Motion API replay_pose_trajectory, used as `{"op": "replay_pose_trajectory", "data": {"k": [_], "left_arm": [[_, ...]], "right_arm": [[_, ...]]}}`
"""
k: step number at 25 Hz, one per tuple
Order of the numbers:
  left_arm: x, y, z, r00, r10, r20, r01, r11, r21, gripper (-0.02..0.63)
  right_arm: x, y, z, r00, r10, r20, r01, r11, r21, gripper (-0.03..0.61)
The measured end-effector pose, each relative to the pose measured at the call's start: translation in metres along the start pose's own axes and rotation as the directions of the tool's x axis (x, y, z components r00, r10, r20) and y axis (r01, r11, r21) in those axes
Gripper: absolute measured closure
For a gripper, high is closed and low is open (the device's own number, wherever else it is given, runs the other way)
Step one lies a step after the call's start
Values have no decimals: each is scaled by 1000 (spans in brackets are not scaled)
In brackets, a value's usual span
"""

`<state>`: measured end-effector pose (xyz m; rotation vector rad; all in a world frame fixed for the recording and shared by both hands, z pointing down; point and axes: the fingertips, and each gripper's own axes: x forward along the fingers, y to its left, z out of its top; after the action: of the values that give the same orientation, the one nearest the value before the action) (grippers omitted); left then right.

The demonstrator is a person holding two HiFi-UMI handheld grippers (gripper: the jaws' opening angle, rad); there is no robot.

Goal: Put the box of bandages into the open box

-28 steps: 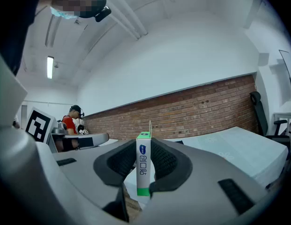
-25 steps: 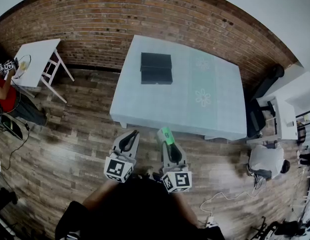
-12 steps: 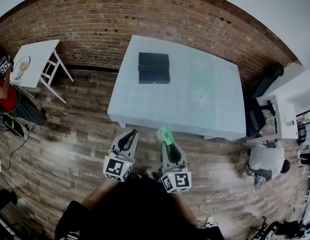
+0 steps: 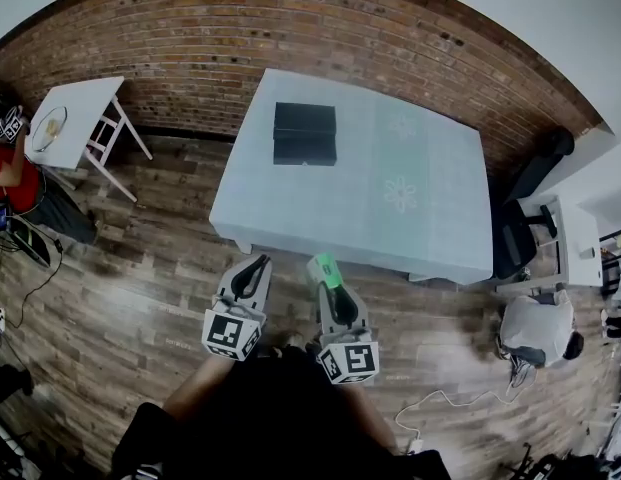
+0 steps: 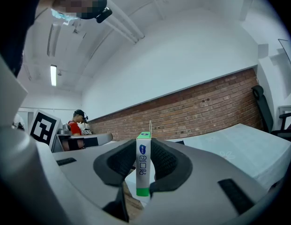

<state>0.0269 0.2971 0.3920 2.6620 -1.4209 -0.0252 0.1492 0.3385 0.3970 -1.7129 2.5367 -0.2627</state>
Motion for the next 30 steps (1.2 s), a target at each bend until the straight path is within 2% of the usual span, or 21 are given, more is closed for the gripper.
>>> {"op": "replay_pose_trajectory", "data": {"k": [5, 13, 22, 30], "left_arm": [[7, -17, -4, 1000, 14, -6, -14, 1000, 0, 565], [22, -12, -5, 1000, 28, -5, -28, 1000, 1, 565], [54, 14, -12, 1000, 19, -15, -19, 1000, -24, 564], [89, 60, -13, 1000, 18, -26, -19, 998, -54, 565]], "right_arm": [[-8, -17, 1, 1000, 28, 4, -28, 999, 16, 469], [1, -30, -2, 1000, 25, 3, -25, 999, 22, 469], [38, -39, -2, 1000, 13, -12, -13, 1000, 13, 469], [93, -46, -5, 1000, -6, -30, 6, 1000, 12, 469]]}}
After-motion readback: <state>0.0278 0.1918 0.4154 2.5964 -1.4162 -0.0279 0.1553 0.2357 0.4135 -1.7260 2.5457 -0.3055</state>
